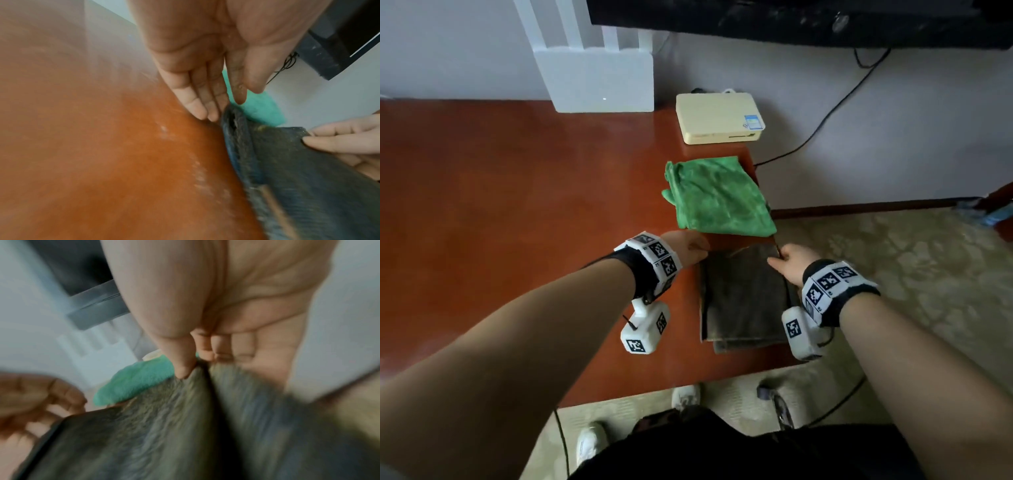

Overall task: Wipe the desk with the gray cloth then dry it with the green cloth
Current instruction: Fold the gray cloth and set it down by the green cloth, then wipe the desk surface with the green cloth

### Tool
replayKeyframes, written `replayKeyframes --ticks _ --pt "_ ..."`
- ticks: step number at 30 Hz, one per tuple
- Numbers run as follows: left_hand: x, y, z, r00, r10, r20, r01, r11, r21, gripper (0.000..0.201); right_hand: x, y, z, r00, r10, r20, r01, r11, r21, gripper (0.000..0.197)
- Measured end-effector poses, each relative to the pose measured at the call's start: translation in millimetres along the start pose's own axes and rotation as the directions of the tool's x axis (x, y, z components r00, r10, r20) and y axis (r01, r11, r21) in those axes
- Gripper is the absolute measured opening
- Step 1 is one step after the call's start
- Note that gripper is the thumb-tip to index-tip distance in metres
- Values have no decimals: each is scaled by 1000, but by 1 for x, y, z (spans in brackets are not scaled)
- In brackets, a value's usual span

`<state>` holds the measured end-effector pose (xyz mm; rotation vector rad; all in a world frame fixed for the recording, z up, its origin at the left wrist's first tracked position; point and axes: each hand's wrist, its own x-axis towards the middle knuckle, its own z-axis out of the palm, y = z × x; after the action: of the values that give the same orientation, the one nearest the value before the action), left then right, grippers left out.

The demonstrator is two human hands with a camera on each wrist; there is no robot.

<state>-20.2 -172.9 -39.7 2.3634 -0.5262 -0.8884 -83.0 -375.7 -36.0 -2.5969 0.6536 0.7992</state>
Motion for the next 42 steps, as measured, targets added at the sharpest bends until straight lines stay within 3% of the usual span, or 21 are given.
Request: replayKeyframes --ticks 3,6,9,13,16,21,27,33,35,38,40,42 --pt "4 -24 -15 991 -43 -125 47 999 27 27 13 -6 -22 988 -12 -152 -6 993 -117 44" --pt "0 -63 -36 931 -224 -289 250 967 57 37 34 -26 -44 945 -131 -299 93 986 -138 55" --pt "-23 -101 -47 842 -392 -370 452 888 88 59 59 -62 -49 954 -191 -233 164 977 -133 71" --pt "-53 -142 -41 799 -523 -297 583 794 170 82 85 -102 -28 989 -146 3 144 970 -195 93" --pt "-57 -156 -31 826 -496 -267 558 789 259 85 90 -122 -17 986 -169 15 165 940 -298 89" --pt "-55 -161 -29 838 -488 -243 543 791 281 85 88 -164 5 949 -315 -3 297 899 -323 74" --pt "-57 -164 -28 860 -448 -244 504 821 269 86 61 -200 30 926 -377 2 356 872 -336 62" --pt "-79 -174 -39 925 -318 -208 365 894 260 86 -1 -186 59 866 -446 226 499 742 -447 64" --pt "-99 -190 -42 928 -320 -191 366 879 307 87 -2 -191 55 893 -420 161 447 787 -425 64" --pt "-135 -216 -40 888 -418 -193 459 834 306 88 5 -202 56 960 -265 -89 230 929 -291 60" --pt "-151 -226 -37 890 -421 -178 457 823 338 88 -2 -206 70 975 -192 -110 159 953 -259 57" --pt "-156 -228 -31 903 -397 -166 430 822 373 88 -25 -206 92 968 -232 -94 199 940 -277 55"
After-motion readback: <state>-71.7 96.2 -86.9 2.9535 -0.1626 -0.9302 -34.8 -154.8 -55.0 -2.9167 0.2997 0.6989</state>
